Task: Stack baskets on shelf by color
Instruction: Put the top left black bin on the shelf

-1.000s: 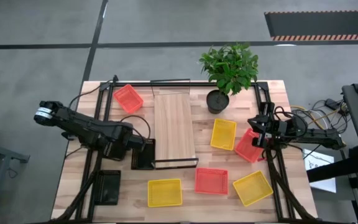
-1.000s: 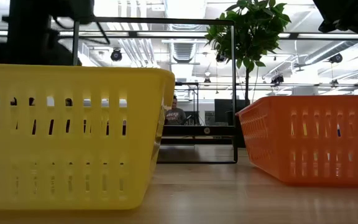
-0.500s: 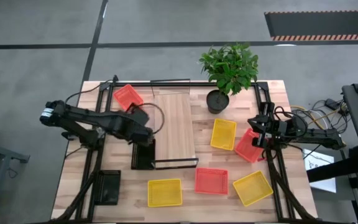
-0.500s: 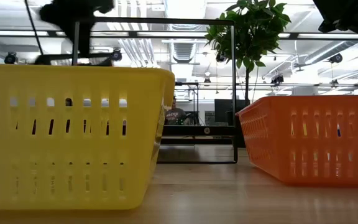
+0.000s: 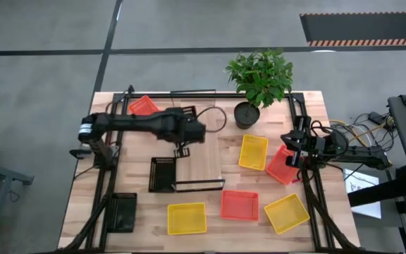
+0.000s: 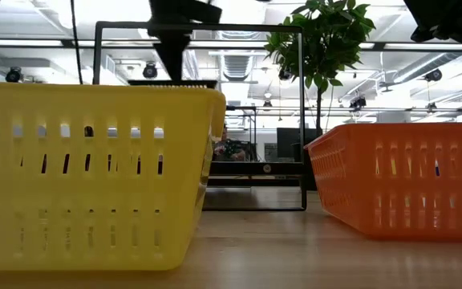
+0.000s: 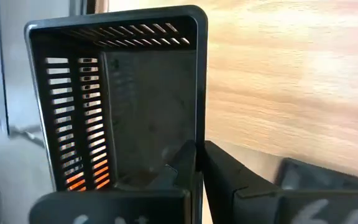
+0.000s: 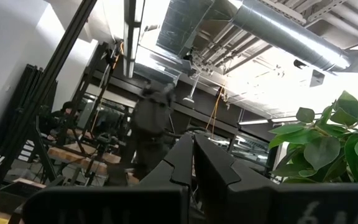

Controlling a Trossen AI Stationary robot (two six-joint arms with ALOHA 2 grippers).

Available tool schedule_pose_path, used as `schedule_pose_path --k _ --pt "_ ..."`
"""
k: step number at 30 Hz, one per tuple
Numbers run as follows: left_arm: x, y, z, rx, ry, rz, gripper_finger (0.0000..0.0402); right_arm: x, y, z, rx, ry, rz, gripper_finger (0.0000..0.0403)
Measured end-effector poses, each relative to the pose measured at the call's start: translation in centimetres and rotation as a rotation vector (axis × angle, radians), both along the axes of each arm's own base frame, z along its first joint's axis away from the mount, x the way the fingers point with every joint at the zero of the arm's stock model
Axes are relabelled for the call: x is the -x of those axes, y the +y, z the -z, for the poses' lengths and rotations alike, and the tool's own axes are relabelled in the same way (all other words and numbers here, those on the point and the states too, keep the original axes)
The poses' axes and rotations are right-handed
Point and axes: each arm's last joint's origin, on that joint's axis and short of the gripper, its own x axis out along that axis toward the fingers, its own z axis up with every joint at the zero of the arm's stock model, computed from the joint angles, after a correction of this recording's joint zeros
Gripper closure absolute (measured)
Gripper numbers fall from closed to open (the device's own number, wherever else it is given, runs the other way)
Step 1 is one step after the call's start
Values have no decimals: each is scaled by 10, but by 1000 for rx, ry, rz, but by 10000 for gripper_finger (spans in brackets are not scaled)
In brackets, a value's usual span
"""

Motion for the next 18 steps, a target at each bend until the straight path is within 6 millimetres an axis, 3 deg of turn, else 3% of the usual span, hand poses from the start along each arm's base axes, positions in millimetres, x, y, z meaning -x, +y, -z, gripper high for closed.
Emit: schedule_pose_path --k 8,18 --pt "-13 43 8 91 -91 147 401 0 0 0 2 5 1 394" --pt "-22 59 24 51 -160 208 401 0 0 0 17 5 10 394"
